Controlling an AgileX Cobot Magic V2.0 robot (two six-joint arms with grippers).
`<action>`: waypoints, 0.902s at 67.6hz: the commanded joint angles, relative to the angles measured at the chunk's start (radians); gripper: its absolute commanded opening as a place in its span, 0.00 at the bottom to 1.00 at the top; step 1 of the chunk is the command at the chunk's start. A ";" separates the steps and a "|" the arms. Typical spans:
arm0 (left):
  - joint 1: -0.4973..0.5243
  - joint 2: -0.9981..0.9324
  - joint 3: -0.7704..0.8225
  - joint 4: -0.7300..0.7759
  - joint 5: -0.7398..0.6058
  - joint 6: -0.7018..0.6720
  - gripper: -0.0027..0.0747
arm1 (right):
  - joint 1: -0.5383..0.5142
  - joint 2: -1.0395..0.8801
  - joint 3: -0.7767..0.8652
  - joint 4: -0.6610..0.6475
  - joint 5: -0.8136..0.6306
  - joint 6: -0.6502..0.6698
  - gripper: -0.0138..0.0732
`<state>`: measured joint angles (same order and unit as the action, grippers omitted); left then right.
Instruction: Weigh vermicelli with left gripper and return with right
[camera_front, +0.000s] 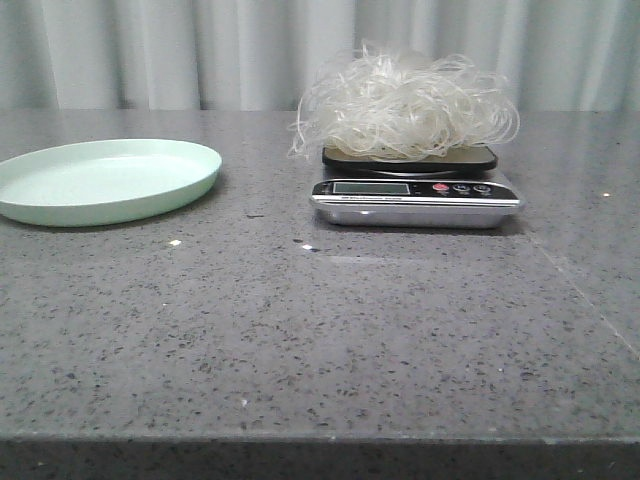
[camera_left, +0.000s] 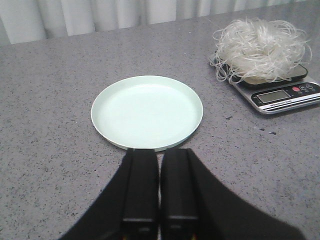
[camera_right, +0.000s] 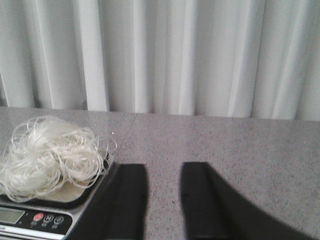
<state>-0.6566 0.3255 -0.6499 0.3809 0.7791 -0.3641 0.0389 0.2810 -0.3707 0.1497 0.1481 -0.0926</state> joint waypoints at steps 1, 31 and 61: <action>-0.005 0.010 -0.025 0.007 -0.073 -0.009 0.21 | -0.001 0.018 -0.038 0.006 -0.044 -0.009 0.79; -0.005 0.010 -0.025 0.007 -0.073 -0.009 0.21 | 0.060 0.147 -0.153 0.052 0.089 -0.009 0.85; -0.005 0.010 -0.025 0.007 -0.073 -0.009 0.21 | 0.436 0.760 -0.731 0.053 0.277 -0.012 0.85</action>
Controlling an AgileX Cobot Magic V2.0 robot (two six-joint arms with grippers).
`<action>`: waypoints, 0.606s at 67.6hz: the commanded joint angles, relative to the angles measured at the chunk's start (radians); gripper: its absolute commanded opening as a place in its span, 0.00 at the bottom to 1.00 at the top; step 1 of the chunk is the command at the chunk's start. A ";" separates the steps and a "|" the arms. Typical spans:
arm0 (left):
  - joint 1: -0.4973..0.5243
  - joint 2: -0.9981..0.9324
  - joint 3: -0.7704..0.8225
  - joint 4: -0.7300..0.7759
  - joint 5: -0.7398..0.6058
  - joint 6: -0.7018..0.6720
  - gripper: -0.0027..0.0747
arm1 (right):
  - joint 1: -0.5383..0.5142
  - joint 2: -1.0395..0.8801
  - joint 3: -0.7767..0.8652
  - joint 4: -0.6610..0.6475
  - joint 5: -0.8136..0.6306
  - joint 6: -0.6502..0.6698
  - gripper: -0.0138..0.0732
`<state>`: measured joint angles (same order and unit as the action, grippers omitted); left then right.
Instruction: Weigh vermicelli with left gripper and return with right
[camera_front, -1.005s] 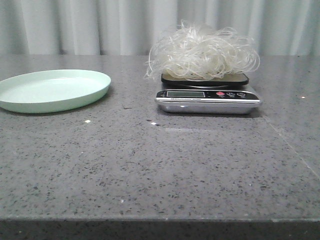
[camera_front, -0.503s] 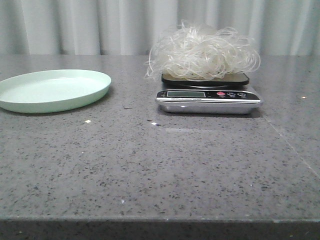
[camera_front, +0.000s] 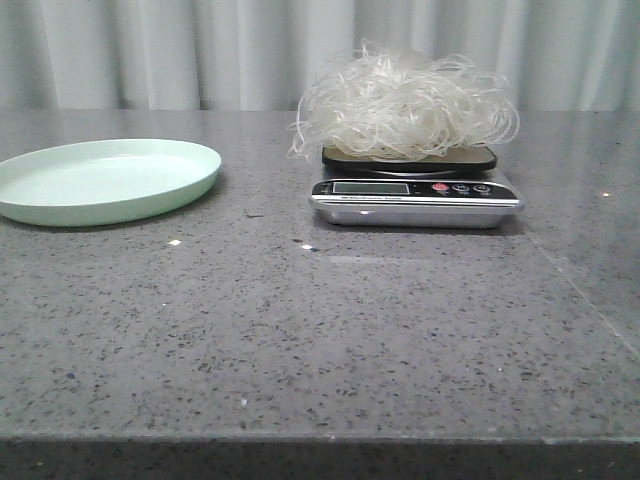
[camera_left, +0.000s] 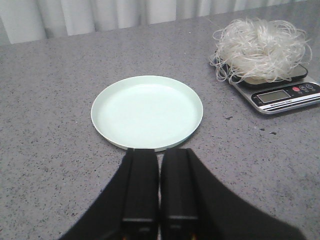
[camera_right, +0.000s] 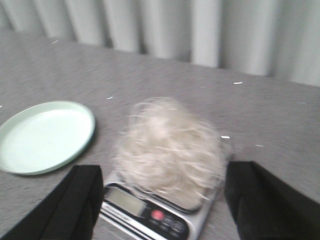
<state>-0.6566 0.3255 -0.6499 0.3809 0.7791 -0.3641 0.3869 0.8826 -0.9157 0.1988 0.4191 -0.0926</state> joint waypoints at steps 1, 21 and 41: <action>-0.005 0.010 -0.025 0.007 -0.073 -0.009 0.21 | 0.088 0.159 -0.186 0.004 0.006 -0.012 0.85; -0.005 0.010 -0.025 0.007 -0.073 -0.009 0.21 | 0.128 0.581 -0.578 -0.032 0.256 -0.012 0.85; -0.005 0.010 -0.025 0.007 -0.073 -0.009 0.21 | 0.052 0.792 -0.766 -0.083 0.450 -0.012 0.85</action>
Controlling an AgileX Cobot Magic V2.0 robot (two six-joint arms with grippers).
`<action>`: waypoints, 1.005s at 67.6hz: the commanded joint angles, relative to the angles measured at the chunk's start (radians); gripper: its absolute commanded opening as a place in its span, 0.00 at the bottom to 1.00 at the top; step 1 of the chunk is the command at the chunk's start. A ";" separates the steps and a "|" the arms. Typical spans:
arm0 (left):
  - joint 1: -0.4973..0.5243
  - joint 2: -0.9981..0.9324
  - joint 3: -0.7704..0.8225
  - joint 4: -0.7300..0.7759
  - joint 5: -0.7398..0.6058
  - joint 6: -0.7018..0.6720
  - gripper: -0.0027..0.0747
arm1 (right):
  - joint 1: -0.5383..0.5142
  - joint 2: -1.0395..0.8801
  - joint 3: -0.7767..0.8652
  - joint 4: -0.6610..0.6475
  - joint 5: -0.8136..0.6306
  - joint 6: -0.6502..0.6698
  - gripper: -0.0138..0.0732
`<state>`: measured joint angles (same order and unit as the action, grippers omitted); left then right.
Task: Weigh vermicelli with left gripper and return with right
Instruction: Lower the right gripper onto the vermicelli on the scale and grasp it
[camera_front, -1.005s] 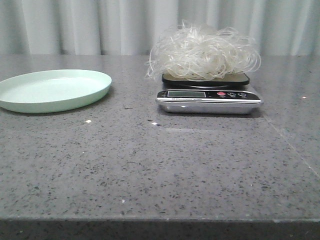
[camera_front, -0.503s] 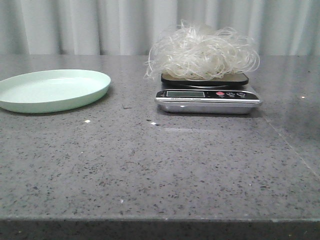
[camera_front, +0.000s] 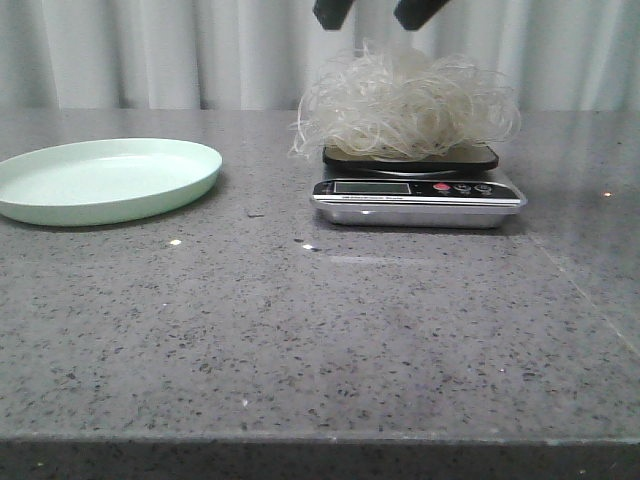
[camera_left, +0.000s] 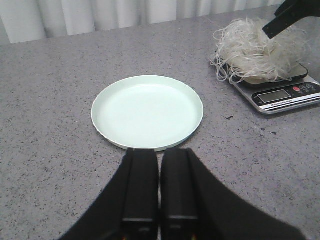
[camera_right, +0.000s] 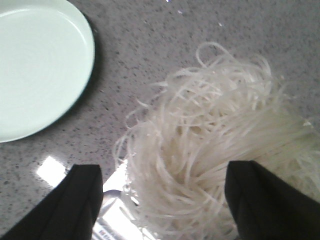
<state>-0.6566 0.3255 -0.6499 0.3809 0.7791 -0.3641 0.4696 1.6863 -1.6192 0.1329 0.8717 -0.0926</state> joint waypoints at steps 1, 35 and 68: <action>-0.005 0.010 -0.025 0.007 -0.073 -0.009 0.21 | -0.035 -0.008 -0.063 -0.017 -0.003 -0.012 0.85; -0.005 0.010 -0.025 0.007 -0.073 -0.009 0.21 | -0.072 0.155 -0.083 -0.032 0.023 -0.012 0.85; -0.005 0.010 -0.025 0.007 -0.073 -0.009 0.21 | -0.072 0.182 -0.197 -0.032 0.104 -0.012 0.32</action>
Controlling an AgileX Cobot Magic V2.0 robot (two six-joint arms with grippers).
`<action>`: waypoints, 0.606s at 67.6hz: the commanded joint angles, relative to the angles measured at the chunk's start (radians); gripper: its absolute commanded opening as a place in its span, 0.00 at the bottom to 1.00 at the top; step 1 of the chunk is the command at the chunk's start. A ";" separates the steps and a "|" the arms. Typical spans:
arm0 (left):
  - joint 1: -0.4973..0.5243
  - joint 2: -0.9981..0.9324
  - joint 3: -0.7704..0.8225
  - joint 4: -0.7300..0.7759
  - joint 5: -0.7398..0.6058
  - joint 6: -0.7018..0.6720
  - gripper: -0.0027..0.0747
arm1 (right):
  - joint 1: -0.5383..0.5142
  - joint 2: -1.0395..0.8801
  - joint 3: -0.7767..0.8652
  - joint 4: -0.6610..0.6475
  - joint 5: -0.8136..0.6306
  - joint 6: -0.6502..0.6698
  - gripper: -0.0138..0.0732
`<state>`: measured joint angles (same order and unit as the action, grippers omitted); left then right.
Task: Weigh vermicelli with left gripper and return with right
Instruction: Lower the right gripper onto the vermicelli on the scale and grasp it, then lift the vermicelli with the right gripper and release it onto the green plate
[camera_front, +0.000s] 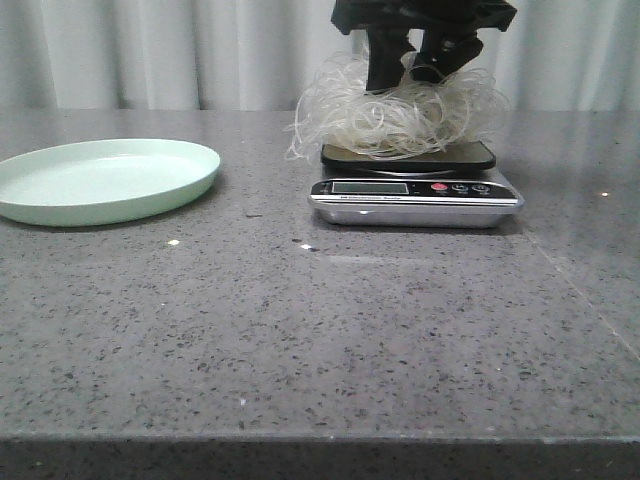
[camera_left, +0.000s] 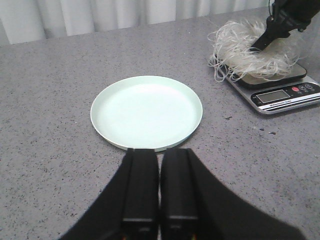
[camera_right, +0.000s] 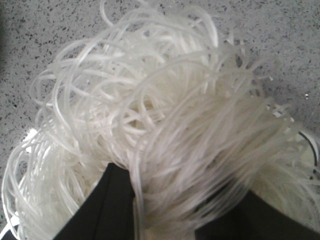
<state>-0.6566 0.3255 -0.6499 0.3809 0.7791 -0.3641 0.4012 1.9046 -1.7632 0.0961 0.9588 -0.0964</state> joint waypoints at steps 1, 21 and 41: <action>-0.005 0.010 -0.025 0.007 -0.073 -0.009 0.21 | -0.003 -0.039 -0.057 0.005 0.017 -0.008 0.32; -0.005 0.010 -0.025 0.007 -0.073 -0.009 0.21 | 0.006 -0.170 -0.170 0.035 -0.021 -0.008 0.32; -0.005 0.010 -0.025 0.007 -0.073 -0.009 0.21 | 0.151 -0.179 -0.203 0.075 -0.051 -0.015 0.32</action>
<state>-0.6566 0.3255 -0.6499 0.3809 0.7791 -0.3641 0.4957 1.7674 -1.9315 0.1442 0.9941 -0.0964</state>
